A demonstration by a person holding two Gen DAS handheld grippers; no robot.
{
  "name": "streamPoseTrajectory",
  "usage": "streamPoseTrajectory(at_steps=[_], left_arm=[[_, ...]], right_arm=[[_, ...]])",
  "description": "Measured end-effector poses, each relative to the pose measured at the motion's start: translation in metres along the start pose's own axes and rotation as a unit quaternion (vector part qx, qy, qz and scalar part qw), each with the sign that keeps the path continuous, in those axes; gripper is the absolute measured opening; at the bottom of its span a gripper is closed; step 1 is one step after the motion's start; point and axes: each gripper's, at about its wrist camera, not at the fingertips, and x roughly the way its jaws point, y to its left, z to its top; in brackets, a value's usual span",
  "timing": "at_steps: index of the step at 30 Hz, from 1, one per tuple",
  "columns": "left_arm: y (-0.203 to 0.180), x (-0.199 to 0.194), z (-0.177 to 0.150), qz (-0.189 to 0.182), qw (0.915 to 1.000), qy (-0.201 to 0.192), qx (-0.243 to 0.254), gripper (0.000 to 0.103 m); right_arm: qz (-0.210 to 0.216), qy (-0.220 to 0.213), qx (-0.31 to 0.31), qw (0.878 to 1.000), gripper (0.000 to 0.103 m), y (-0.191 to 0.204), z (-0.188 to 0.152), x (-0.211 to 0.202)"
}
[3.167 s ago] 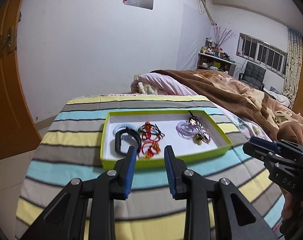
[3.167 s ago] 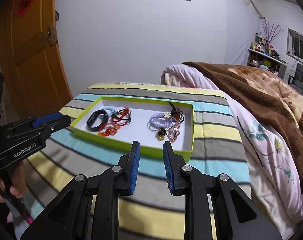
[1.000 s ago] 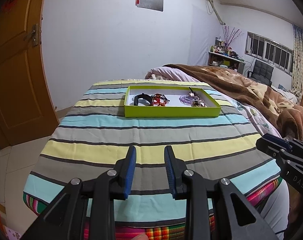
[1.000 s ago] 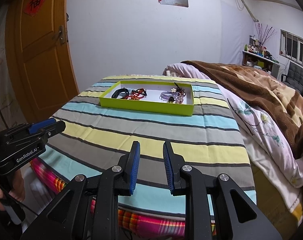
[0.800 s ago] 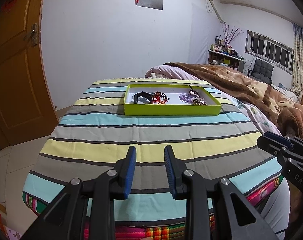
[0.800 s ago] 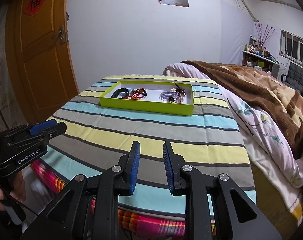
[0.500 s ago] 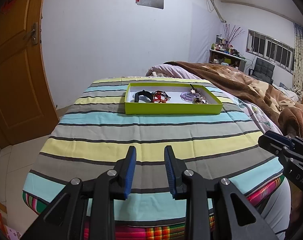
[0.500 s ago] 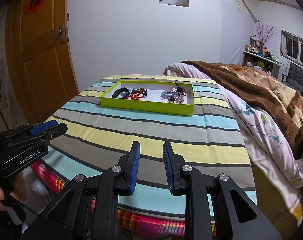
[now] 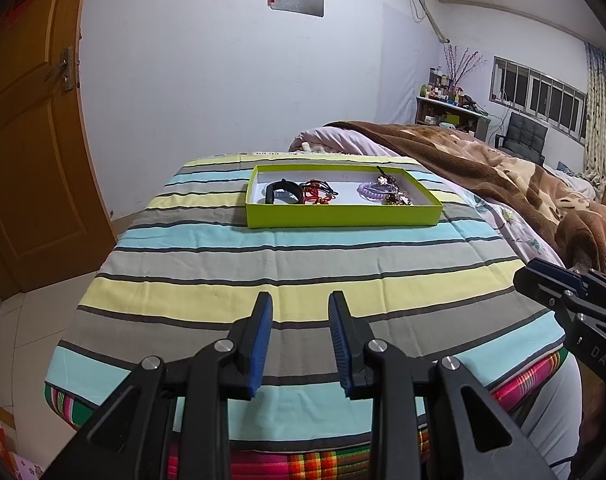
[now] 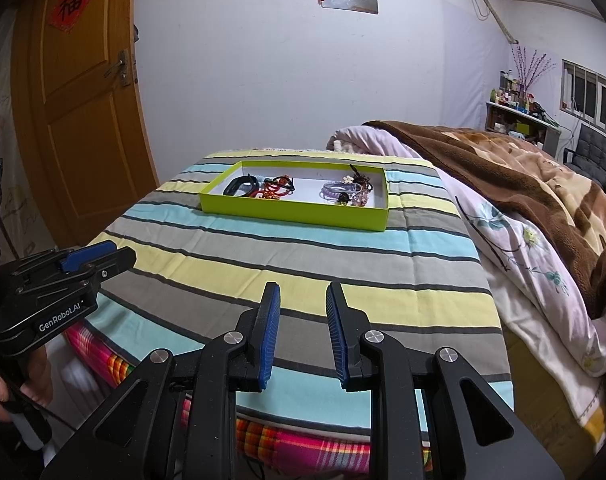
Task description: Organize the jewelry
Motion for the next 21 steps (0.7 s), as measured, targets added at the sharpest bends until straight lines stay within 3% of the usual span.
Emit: streamPoseTrajectory(at_steps=[21], left_arm=[[-0.0019, -0.0011, 0.0005, -0.003, 1.0000, -0.004, -0.003, 0.030]], right_arm=[[0.001, 0.001, -0.001, 1.000, 0.024, -0.0005, -0.0019, 0.0019]])
